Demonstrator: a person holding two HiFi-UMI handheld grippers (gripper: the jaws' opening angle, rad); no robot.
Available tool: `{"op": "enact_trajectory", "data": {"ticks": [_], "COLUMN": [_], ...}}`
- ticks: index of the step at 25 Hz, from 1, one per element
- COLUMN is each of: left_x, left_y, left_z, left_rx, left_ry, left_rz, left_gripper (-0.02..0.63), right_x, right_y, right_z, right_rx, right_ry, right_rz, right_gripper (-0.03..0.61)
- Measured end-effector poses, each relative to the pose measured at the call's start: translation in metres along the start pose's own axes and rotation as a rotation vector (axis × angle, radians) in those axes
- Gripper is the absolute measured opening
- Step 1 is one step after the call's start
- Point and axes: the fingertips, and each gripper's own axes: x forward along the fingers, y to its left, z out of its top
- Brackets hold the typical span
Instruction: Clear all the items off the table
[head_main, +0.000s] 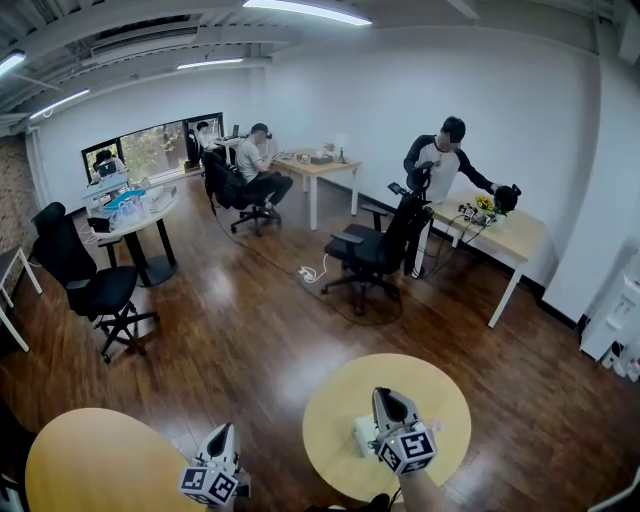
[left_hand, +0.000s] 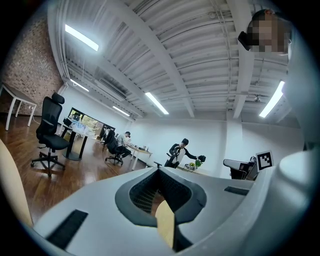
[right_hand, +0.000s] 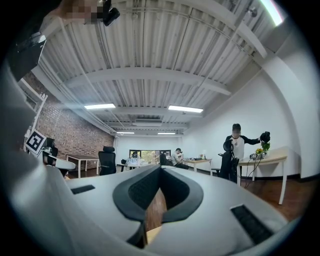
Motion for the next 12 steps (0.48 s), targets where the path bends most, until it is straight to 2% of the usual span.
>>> {"op": "enact_trajectory", "data": {"ticks": [12], "left_x": [-0.002], "left_y": [-0.010], "left_z": [0.004], "left_rx": [0.016], "left_ry": [-0.007], "left_rz": [-0.029], "left_gripper": [-0.009], "right_x": [-0.006], "right_y": [0.010], "right_z": [-0.010], "right_rx": [0.002], "right_ry": [0.035], "right_rz": [0.018], "right_gripper": [-0.002]}}
